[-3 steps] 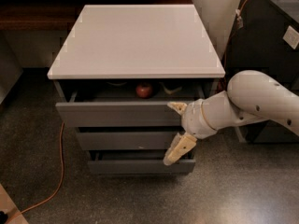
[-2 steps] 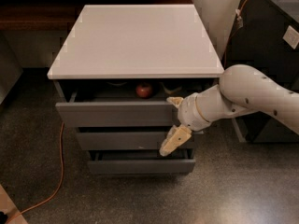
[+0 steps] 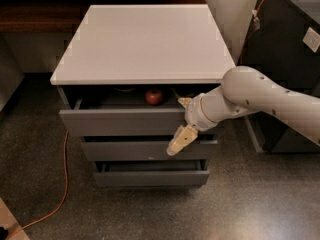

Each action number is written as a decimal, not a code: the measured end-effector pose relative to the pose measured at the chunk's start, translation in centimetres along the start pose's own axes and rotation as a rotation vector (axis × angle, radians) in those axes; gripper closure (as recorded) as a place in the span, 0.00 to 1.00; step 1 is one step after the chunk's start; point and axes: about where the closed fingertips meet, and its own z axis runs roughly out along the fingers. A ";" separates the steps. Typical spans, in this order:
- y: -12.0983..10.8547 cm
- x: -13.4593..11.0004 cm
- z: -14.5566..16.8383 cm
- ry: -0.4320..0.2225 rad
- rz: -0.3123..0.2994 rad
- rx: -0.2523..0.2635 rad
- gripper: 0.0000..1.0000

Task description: Pick apple from top drawer and place on counter

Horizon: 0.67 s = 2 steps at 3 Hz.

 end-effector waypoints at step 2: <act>-3.1 1.5 2.9 0.017 -0.022 0.023 0.00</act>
Offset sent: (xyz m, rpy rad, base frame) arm 0.0582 -0.0083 -0.0451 -0.0403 -0.0364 -0.0023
